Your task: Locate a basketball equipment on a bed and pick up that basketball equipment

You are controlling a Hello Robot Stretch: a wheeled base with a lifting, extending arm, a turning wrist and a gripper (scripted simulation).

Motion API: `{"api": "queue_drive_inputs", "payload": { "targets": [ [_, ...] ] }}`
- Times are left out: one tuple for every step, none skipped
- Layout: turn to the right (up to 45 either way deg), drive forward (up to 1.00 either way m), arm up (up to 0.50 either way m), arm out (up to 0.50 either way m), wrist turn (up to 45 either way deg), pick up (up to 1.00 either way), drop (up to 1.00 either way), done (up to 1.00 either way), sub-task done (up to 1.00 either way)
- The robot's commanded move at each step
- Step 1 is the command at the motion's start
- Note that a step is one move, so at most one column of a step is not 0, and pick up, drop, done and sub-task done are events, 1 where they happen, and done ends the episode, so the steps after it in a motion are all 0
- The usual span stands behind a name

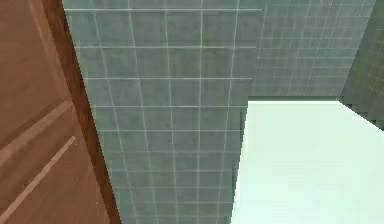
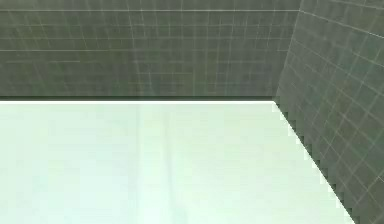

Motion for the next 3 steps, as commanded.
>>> {"api": "queue_drive_inputs", "payload": {
  "targets": [
    [-45.0, 0.0, 0.0, 0.0, 0.0, 0.0, 0.0, 0.0, 0.0],
    [-45.0, 0.0, 0.0, 0.0, 0.0, 0.0, 0.0, 0.0, 0.0],
    [-45.0, 0.0, 0.0, 0.0, 0.0, 0.0, 0.0, 0.0, 0.0]
  ]
}}
